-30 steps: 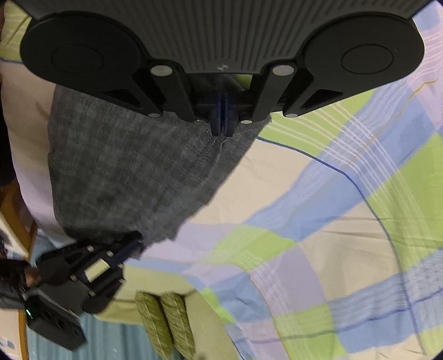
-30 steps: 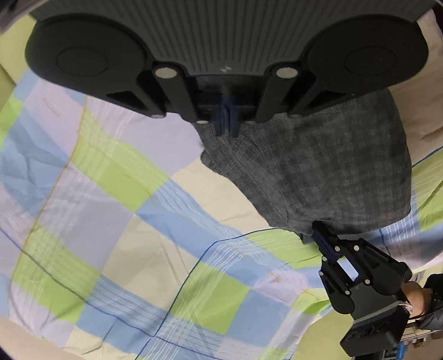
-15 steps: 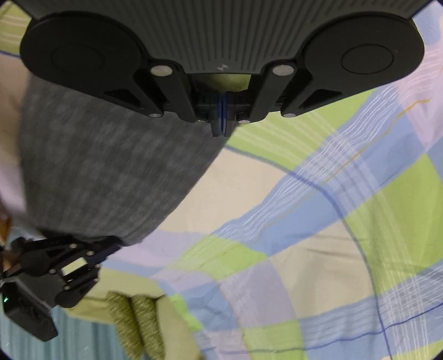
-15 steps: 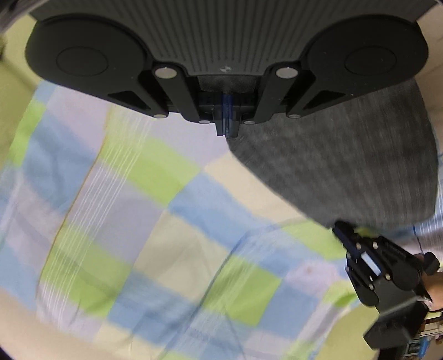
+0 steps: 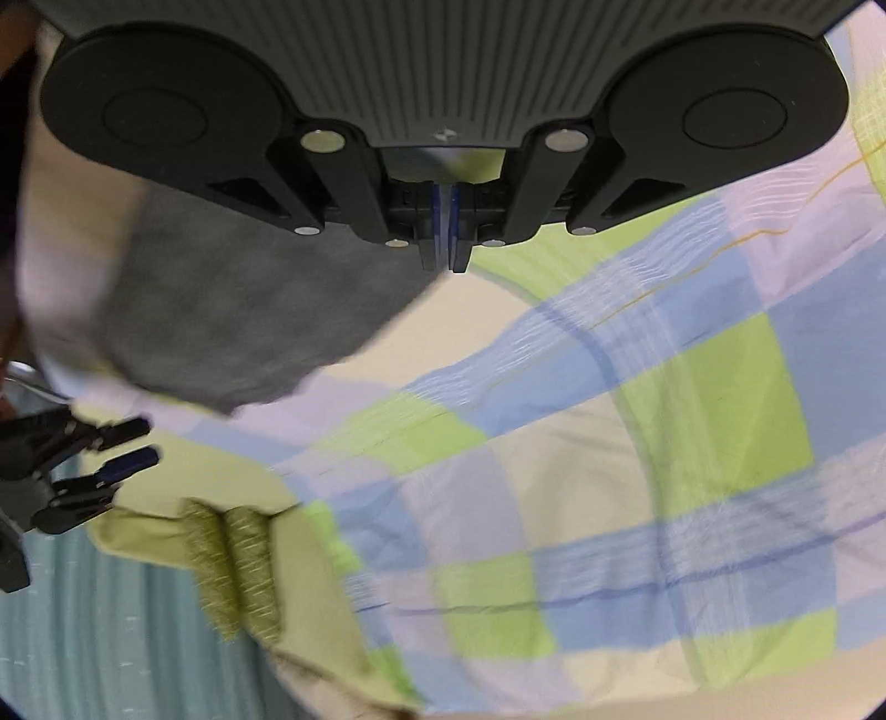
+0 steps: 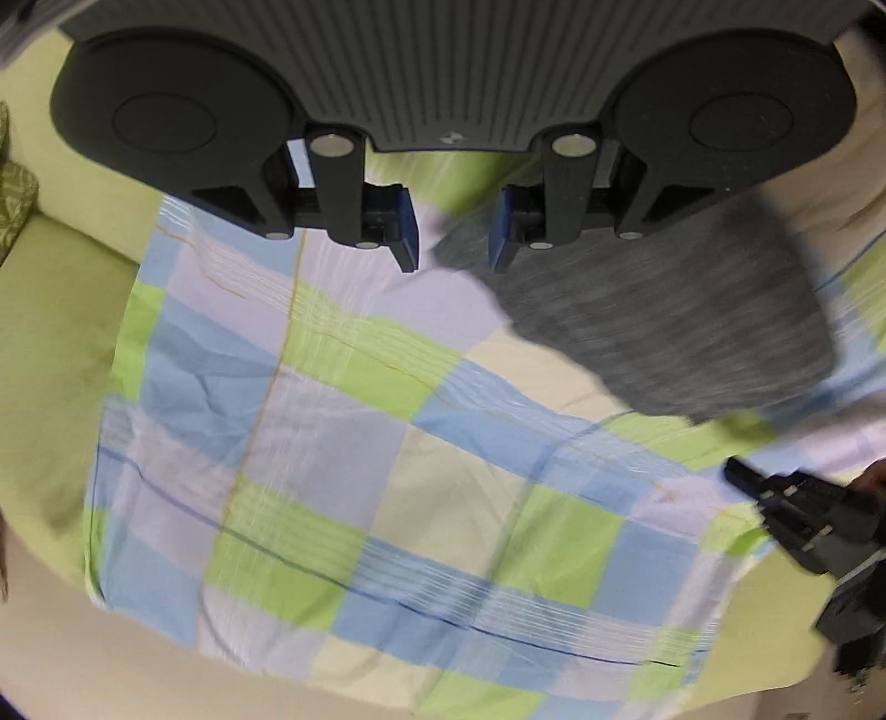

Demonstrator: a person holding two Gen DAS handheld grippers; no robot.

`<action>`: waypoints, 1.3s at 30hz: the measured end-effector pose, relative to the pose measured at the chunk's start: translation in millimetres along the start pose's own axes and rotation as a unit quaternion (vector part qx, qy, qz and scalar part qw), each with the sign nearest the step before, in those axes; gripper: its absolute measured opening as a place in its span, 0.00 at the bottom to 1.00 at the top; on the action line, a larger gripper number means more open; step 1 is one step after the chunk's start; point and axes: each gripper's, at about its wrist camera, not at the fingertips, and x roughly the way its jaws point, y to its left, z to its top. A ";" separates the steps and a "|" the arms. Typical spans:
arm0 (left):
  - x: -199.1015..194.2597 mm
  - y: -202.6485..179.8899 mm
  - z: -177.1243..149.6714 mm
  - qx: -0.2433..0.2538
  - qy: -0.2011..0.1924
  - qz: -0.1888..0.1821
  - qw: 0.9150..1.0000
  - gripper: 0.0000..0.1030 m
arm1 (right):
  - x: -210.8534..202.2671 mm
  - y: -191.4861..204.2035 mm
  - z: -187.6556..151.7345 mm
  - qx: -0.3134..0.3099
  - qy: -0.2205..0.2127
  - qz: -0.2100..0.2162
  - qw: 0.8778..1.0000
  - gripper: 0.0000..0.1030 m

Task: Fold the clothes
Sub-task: 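Grasp the folded garment edge with both grippers and smooth it flat, then open both grippers and move them back over the folded grey garment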

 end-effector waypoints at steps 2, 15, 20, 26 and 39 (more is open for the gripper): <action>-3.9 -25.5 -4.2 0.016 0.000 -0.010 1.000 0.09 | -10.7 13.3 -3.9 0.006 0.003 0.008 1.000 0.27; 35.8 -28.6 -44.4 -0.145 0.089 -0.003 0.985 0.34 | 10.0 -54.9 -58.9 0.352 0.011 0.102 0.930 0.11; 34.3 -34.9 -39.8 -0.110 0.098 0.001 0.989 0.34 | 28.5 -64.5 -59.7 0.381 0.021 0.114 0.917 0.06; 24.1 -37.3 -15.9 -0.060 0.105 0.027 0.992 0.36 | 13.7 -63.7 -60.0 0.368 0.009 0.097 0.925 0.25; 18.0 -58.0 -18.7 -0.016 0.149 0.078 0.986 0.38 | -25.0 -35.1 -60.7 0.314 0.020 0.057 0.948 0.28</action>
